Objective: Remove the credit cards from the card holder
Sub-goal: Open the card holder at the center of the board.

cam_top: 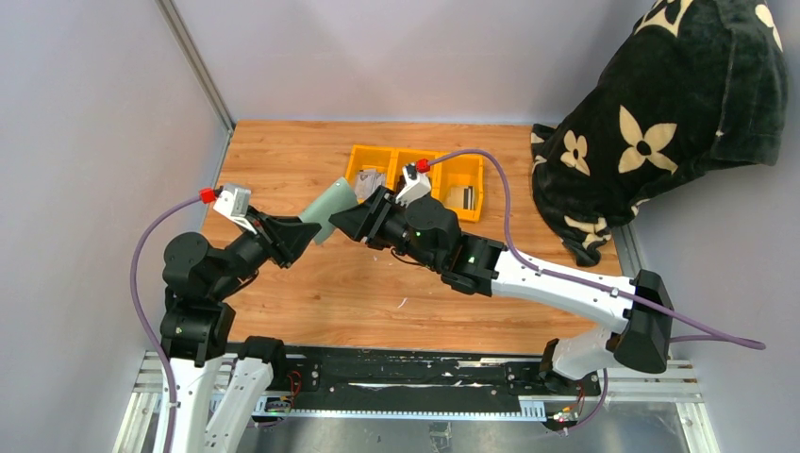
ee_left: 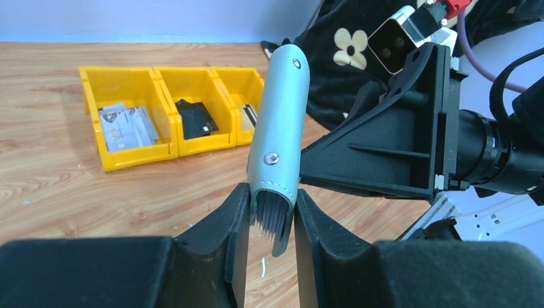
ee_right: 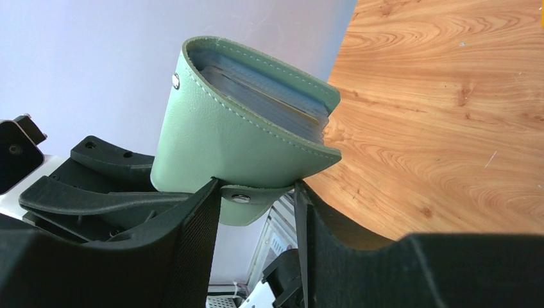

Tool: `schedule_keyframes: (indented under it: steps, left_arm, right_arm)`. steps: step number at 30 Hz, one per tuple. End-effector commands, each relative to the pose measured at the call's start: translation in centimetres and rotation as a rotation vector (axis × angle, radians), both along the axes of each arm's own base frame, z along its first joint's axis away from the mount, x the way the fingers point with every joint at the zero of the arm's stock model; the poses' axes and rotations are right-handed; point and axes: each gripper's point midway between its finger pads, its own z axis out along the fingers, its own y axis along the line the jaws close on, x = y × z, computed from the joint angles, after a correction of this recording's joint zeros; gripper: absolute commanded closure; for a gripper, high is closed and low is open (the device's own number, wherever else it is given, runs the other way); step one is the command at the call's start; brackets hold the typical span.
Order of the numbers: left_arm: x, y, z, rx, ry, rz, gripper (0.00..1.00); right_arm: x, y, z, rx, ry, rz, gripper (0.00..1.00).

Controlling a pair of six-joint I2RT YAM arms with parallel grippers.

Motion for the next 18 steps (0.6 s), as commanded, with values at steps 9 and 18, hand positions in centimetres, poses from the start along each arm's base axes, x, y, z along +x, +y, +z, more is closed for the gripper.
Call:
schedule_keyframes:
  steps: [9, 18]
  left_arm:
    - [-2.3, -1.5, 4.4, -0.077, -0.092, -0.118, 1.00]
    - [-2.1, -1.5, 5.0, -0.086, -0.105, -0.110, 1.00]
  right_arm:
    - [0.2, -0.3, 1.0, 0.046, -0.002, -0.017, 0.72]
    - [-0.2, -0.4, 1.2, 0.038, -0.055, 0.010, 0.98]
